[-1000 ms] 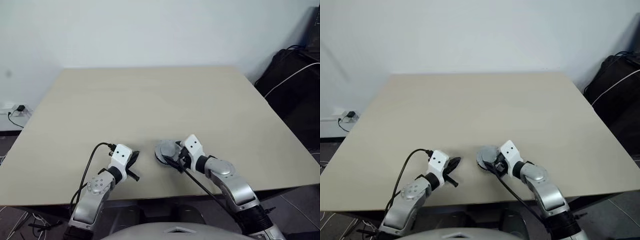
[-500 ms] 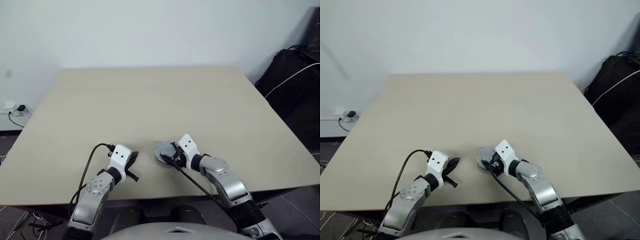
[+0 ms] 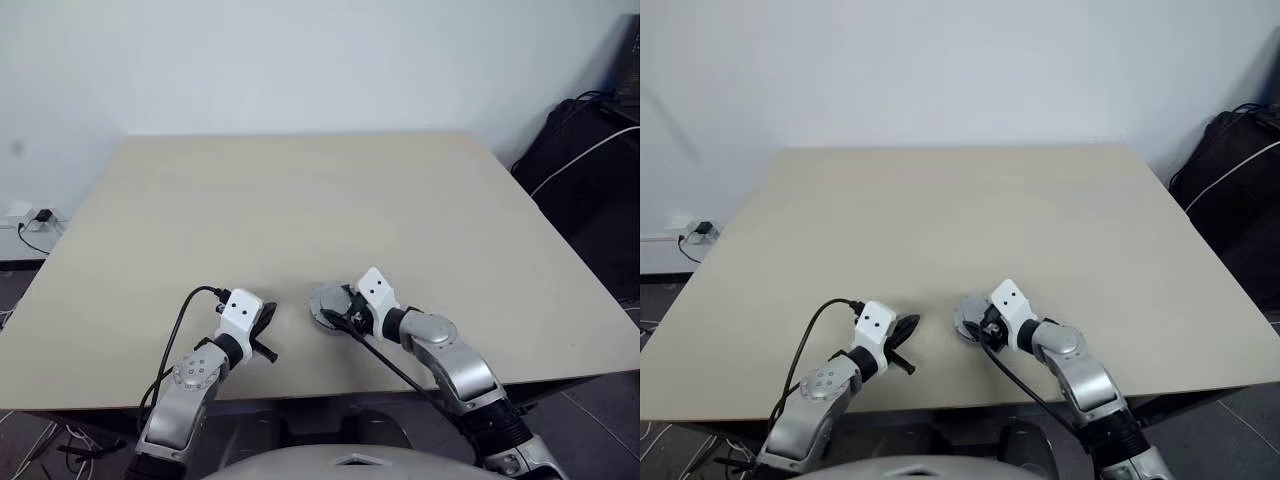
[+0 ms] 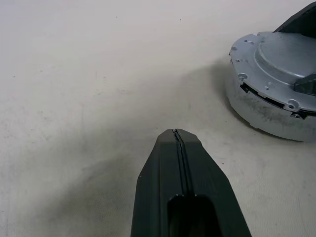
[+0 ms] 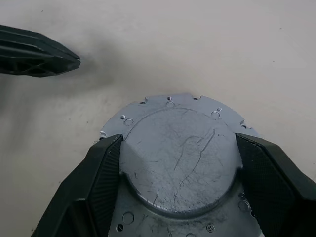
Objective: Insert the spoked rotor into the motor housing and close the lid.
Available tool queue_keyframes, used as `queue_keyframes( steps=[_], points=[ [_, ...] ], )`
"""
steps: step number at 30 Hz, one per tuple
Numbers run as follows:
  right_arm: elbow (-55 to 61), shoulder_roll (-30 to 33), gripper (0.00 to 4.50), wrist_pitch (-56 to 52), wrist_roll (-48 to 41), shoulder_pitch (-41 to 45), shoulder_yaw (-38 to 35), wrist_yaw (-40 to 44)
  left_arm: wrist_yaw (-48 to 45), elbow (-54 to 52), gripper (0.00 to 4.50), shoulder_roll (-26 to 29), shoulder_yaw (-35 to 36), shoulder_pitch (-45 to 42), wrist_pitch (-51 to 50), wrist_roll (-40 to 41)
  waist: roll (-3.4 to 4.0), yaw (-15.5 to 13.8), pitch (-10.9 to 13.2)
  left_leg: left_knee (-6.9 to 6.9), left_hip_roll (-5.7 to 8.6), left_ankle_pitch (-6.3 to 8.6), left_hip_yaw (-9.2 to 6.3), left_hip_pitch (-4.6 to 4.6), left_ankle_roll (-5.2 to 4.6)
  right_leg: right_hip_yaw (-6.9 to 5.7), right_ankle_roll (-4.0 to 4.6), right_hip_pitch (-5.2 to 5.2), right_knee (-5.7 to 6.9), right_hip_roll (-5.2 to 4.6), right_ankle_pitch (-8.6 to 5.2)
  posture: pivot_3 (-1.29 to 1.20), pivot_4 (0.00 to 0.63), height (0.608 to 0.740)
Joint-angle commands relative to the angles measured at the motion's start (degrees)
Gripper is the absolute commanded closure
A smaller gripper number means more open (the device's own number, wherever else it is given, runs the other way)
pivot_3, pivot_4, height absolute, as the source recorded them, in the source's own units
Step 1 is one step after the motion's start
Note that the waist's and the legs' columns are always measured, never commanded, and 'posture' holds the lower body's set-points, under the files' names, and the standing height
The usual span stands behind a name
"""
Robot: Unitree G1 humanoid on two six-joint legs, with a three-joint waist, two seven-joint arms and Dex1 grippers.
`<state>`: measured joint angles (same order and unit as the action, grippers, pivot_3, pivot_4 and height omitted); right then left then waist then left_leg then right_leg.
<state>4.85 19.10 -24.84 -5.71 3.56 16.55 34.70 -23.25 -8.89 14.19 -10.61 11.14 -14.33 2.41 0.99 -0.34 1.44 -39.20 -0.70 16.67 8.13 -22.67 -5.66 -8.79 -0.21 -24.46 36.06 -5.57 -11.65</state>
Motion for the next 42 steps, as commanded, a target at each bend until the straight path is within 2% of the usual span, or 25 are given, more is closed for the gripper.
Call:
queue_keyframes(
  steps=[1,15,22,31,42],
  points=[
    [0.9,1.8,1.29,-1.6,-0.4,0.4,-0.1,1.9,-0.1,-0.9,4.50,0.0,0.1,-1.0,1.2,0.2,-0.01,-0.1,0.0,0.00,0.00,0.00,0.00,0.00,0.00,0.00,0.00,0.00,0.00,0.00,0.00,0.00,0.000,0.740],
    [-0.8,3.3,1.29,-1.5,4.3,1.7,2.7,0.2,-1.9,0.3,4.50,0.0,-1.2,-1.8,4.0,0.1,-0.02,-0.5,-0.1,-0.01,0.00,0.00,0.00,0.01,0.00,0.00,0.00,0.01,-0.01,-0.01,0.00,0.00,0.000,0.740],
    [-1.6,3.3,1.29,-2.9,5.0,2.6,4.0,0.2,-5.8,5.9,4.50,-1.1,-3.2,-8.2,5.3,1.1,-0.12,-0.5,-0.3,-0.04,0.00,-0.02,0.00,0.10,0.03,-0.01,-0.05,0.07,0.03,0.00,0.04,0.00,0.000,0.740],
    [-1.4,2.6,1.29,-3.7,4.7,2.9,3.9,-0.6,-6.8,15.0,4.50,-6.6,-2.9,-18.6,0.8,3.7,-0.28,-0.4,-0.5,-0.12,0.00,-0.07,-0.01,0.09,0.06,0.00,-0.13,0.12,0.03,0.01,0.10,0.00,0.000,0.740],
    [-0.6,2.4,1.29,-4.6,4.7,2.1,3.7,-1.8,-11.2,16.7,4.50,-7.9,-5.7,-21.9,-4.4,4.5,-0.30,-0.4,-0.5,-0.16,-0.01,-0.06,-0.01,0.09,0.04,0.00,-0.13,0.13,0.04,0.01,0.11,0.00,0.000,0.740]
  ],
)
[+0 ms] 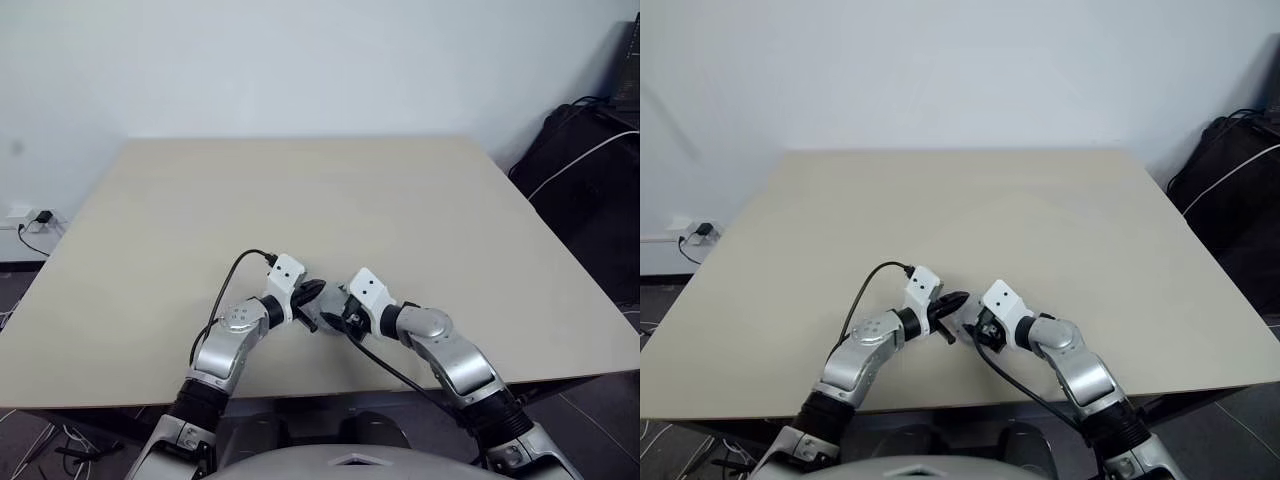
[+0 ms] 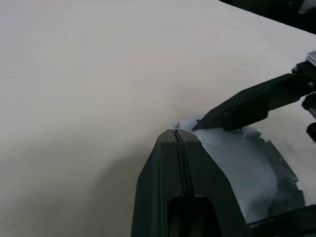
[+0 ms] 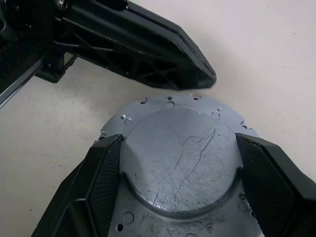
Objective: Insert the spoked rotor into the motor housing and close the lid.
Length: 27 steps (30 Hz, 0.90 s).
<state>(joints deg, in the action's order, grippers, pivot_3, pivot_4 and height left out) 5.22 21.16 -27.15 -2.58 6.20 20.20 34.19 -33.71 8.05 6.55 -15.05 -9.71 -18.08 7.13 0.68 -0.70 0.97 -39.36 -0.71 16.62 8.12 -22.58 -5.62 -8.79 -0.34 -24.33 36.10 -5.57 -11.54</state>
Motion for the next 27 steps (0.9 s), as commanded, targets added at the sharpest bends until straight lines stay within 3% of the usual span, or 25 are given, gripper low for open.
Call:
queue_keyframes(
  steps=[1,13,17,22,27],
  points=[
    [-0.9,0.3,1.29,-2.5,1.6,-0.6,0.0,-1.4,-0.8,-0.2,4.50,0.0,-1.7,-1.0,-1.2,-0.5,0.00,0.0,0.0,0.00,0.00,0.00,0.00,0.00,0.00,0.00,0.00,0.00,0.00,0.00,0.00,0.00,0.000,0.740],
    [0.3,0.5,1.29,-5.7,0.5,-0.7,-0.5,-1.4,-0.3,-2.2,4.50,2.4,-5.9,-1.2,-10.2,-2.7,0.18,-0.1,-0.3,-0.02,0.00,0.11,-0.03,0.02,-0.18,0.01,-0.02,0.06,0.00,-0.01,0.01,0.00,0.000,0.740],
    [1.9,1.6,0.01,-6.8,-0.8,-2.0,-1.8,-0.4,-0.1,-3.1,4.50,2.4,-5.8,-1.1,-10.8,-2.6,0.21,-0.1,-0.4,-0.02,0.01,0.12,-0.04,0.02,-0.19,0.02,-0.02,0.06,-0.01,-0.02,0.01,0.00,0.000,0.740],
    [4.3,4.8,0.01,-7.4,-1.7,-5.2,-4.2,0.6,0.3,-4.1,4.50,2.7,-5.8,-0.7,-11.3,-2.6,0.26,-0.2,-0.4,-0.02,0.01,0.12,-0.05,0.01,-0.20,0.02,-0.02,0.06,-0.06,-0.02,0.01,0.00,0.000,0.740],
    [11.3,7.8,0.01,-8.6,-8.5,-9.9,-9.9,4.6,0.4,-5.1,4.50,3.2,-5.5,-0.3,-11.4,-2.5,0.22,-0.3,-0.4,-0.02,0.01,0.20,-0.06,0.00,-0.34,0.02,-0.02,0.07,-0.08,-0.04,0.00,0.00,0.000,0.740]
  ],
)
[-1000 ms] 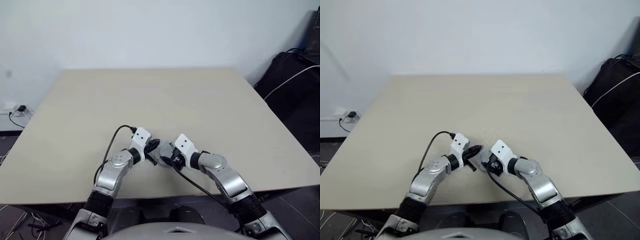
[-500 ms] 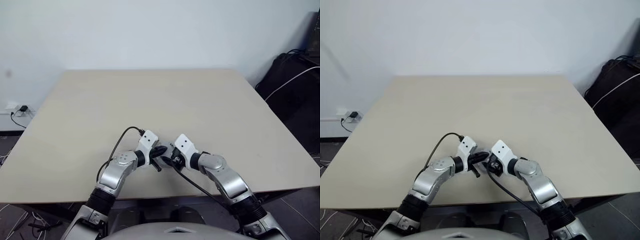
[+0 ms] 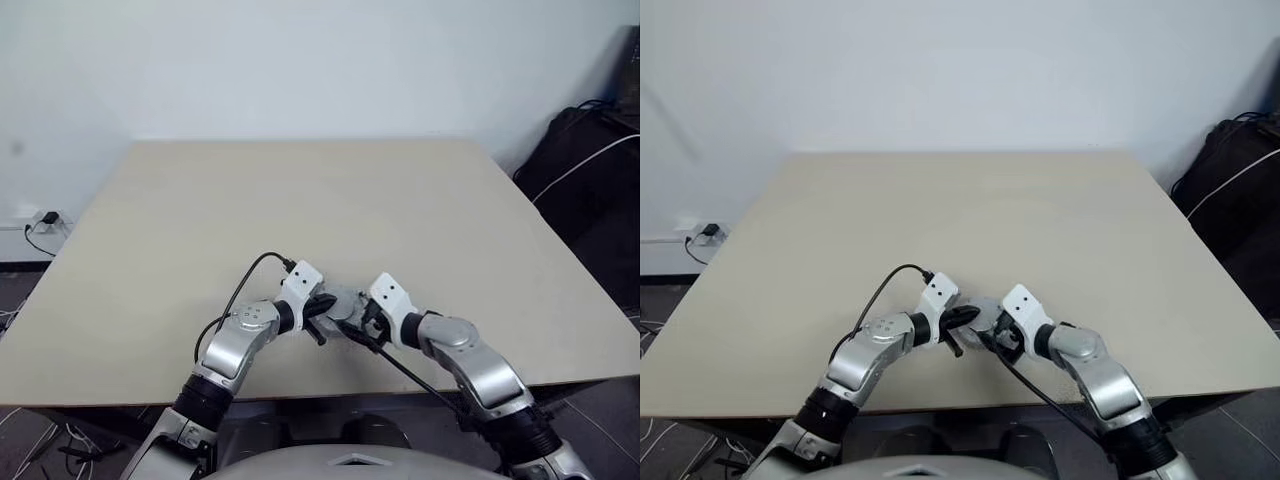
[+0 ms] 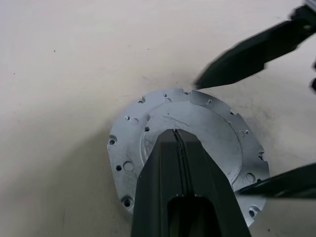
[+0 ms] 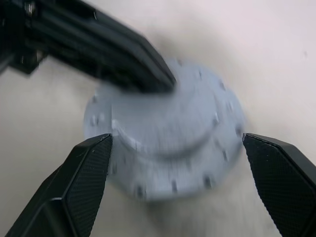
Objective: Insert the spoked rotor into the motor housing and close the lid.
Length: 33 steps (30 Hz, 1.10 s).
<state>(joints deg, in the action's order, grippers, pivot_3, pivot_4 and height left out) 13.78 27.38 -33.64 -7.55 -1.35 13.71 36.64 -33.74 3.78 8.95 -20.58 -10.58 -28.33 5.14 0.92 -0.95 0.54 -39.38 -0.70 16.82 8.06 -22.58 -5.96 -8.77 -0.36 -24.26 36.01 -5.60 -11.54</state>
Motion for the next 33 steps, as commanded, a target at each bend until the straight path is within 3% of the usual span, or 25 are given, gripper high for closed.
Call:
queue_keyframes(
  steps=[1,7,12,18,33],
  points=[
    [4.1,1.9,0.01,-2.2,-4.9,-3.3,-4.9,2.7,0.4,-1.0,4.50,0.9,0.1,0.6,-1.2,-0.4,-0.03,0.0,0.0,0.01,0.00,0.01,-0.01,-0.01,-0.02,0.00,0.00,-0.01,0.00,0.00,0.00,0.00,0.000,0.740],
    [6.1,0.4,0.01,-3.0,-11.1,-6.4,-12.2,1.6,0.2,-1.0,4.50,0.8,0.1,0.8,-1.1,-0.3,-0.11,0.0,0.3,0.01,0.00,0.02,-0.02,-0.03,-0.03,0.00,0.00,-0.04,0.00,0.00,0.00,0.00,0.000,0.740],
    [2.7,-10.3,0.01,-9.6,-18.1,-3.8,-20.1,-7.8,-0.1,-0.9,4.50,0.8,-0.3,0.7,-1.1,-0.3,-0.11,0.0,0.3,0.05,0.00,0.02,-0.07,-0.04,-0.02,0.00,0.00,-0.05,0.00,0.01,0.00,0.00,0.000,0.740],
    [-0.3,-18.4,0.01,-19.4,-23.4,-0.8,-23.9,-15.7,-0.2,-1.2,4.50,1.0,-0.4,0.8,-1.1,-0.2,0.02,0.0,0.4,0.10,0.02,-0.01,-0.06,-0.10,0.03,0.03,0.04,-0.11,-0.02,0.00,-0.01,0.00,0.000,0.740],
    [-6.0,-26.7,0.01,-33.4,-39.4,2.9,-33.8,-20.2,0.4,-2.1,4.50,1.4,0.1,1.7,-1.4,-0.2,0.20,0.2,0.3,0.19,0.03,0.00,-0.05,-0.11,0.01,0.03,0.07,-0.16,-0.02,0.02,-0.02,0.00,0.000,0.740]
  ],
)
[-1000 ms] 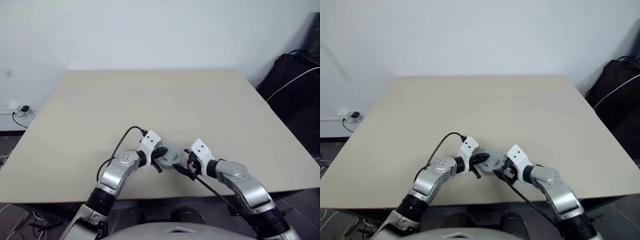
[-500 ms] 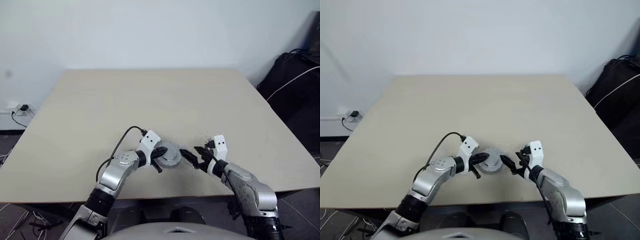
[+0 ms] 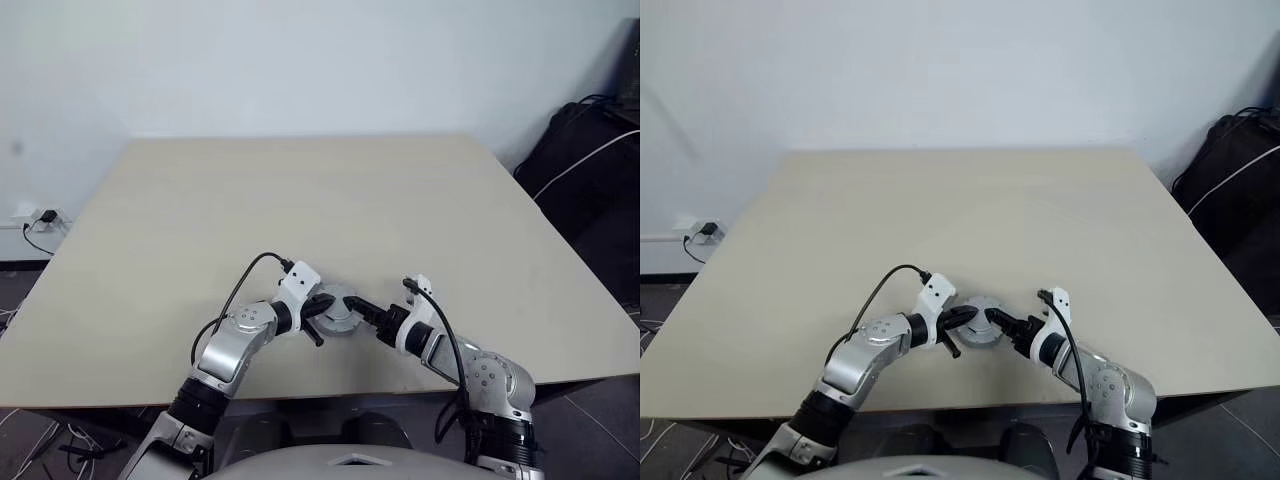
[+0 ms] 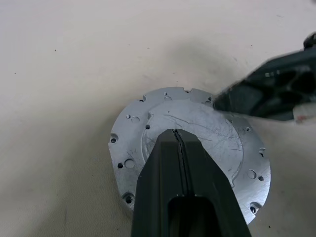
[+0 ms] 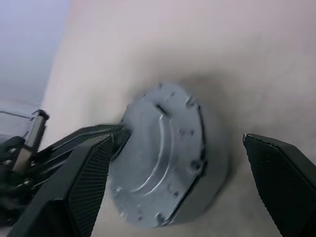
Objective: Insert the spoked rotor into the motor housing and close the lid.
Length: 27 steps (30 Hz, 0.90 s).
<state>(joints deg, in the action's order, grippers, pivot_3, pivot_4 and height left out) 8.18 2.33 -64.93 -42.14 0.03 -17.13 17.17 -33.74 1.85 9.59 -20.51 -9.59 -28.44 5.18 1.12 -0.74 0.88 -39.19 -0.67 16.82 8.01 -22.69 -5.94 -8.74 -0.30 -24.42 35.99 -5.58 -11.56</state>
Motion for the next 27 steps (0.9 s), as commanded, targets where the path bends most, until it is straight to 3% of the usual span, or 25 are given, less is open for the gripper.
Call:
queue_keyframes(
  steps=[1,17,26,27],
  points=[
    [-0.8,-2.5,0.01,-3.0,-6.1,1.4,-3.8,-1.2,0.4,-0.3,4.50,0.7,0.1,0.8,-1.3,-0.2,0.01,0.0,0.0,0.00,0.00,0.00,0.00,0.00,0.00,0.00,0.00,0.00,0.00,0.00,0.00,0.00,0.000,0.740],
    [-3.0,-9.1,0.01,-11.5,-21.0,1.8,-10.1,-5.1,0.2,-0.3,4.50,0.4,0.4,1.2,-1.0,-0.4,0.32,1.3,0.1,0.06,0.00,0.00,0.00,0.00,0.00,0.01,0.01,-0.03,0.00,0.00,-0.01,0.00,0.000,0.740],
    [-2.7,-6.7,0.01,-8.9,-16.2,0.7,-5.8,-7.8,0.3,0.0,4.50,0.2,0.5,1.1,-0.7,-0.5,0.36,1.4,0.2,0.08,0.00,0.01,0.01,-0.01,0.00,0.01,0.00,-0.05,-0.01,0.01,-0.01,0.00,0.000,0.740],
    [-2.7,-6.6,0.20,-8.5,-15.9,0.6,-5.7,-8.0,0.4,0.0,4.50,0.2,0.5,1.1,-0.7,-0.5,0.37,1.4,0.2,0.08,0.00,0.01,0.01,-0.01,0.00,0.01,0.00,-0.05,-0.01,0.01,-0.01,0.00,0.000,0.740]
  ],
)
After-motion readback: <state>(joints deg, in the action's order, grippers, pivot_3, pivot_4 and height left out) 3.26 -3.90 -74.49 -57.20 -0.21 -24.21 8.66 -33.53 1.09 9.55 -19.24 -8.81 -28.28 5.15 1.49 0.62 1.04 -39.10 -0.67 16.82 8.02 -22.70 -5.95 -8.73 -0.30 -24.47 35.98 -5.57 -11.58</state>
